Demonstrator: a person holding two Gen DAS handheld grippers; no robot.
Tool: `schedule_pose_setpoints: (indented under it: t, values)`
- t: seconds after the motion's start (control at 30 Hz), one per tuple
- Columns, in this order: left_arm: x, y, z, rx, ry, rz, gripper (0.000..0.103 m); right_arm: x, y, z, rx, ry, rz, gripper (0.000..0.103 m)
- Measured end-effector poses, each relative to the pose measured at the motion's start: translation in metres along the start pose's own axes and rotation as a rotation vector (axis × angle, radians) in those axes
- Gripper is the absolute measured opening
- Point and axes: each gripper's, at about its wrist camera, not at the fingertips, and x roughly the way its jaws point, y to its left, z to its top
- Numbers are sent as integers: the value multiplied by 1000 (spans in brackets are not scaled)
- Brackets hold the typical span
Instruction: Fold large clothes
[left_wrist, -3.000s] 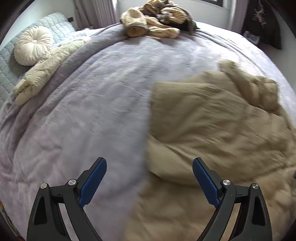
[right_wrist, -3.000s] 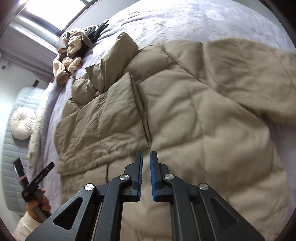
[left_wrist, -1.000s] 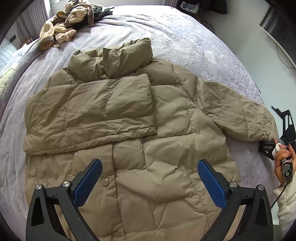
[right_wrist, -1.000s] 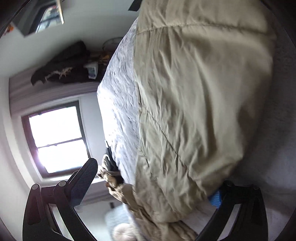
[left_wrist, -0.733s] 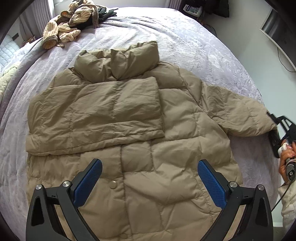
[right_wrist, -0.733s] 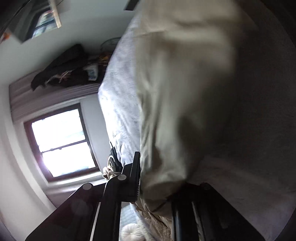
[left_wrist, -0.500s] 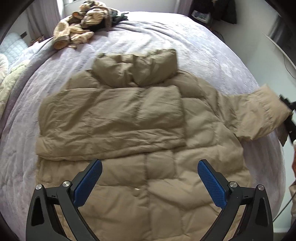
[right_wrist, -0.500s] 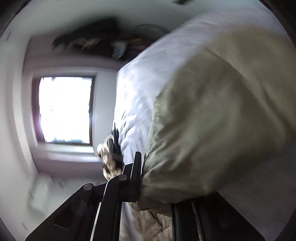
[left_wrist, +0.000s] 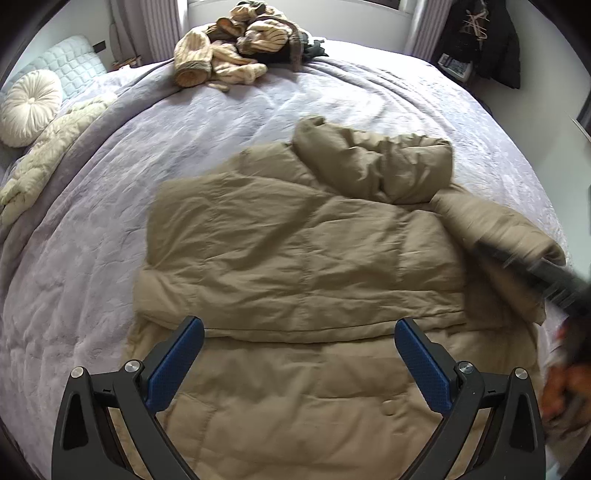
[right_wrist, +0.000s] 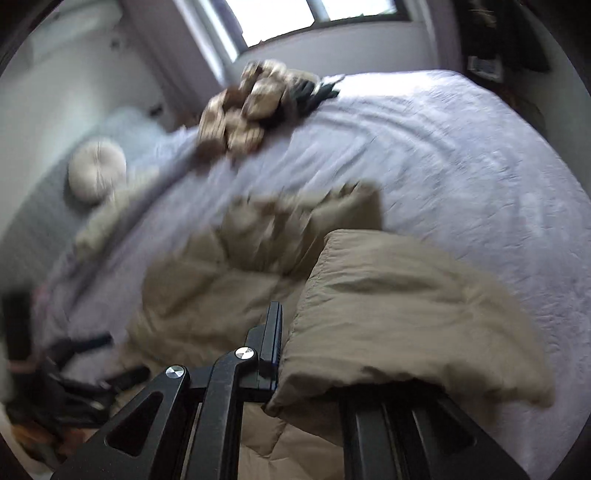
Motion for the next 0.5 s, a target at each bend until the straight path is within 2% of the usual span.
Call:
schedule_pose_setpoints:
  t: [0.07,0.17,0.27,0.3,0.37,0.4,0.43,0.5]
  values:
    - [5,9,-2,-2,-2,0,103,36,10,-18,-4,81,-16,12]
    - [13,13,-5,12,-5,-4,103,60,11,-39,28,147,-58,11]
    - [24,11,-5,29,-2,-22,103,65,-1,-51,86,163,-82,12]
    - [28,9,-4,29,-1,-32,103,63,-1,-50,95,162,-81,16]
    - [32,6,-3,25,-1,-53,103,60,-3,-44,126,175,-74,41]
    - [33,5,-2,20,0,-61,103,54,-5,-41,159,175,-54,65]
    - [35,6,0,10,1,-69,103,43,-8,-40,198,158,-25,74]
    - [36,8,3,-9,-3,-86,103,20,-12,-42,261,109,5,74]
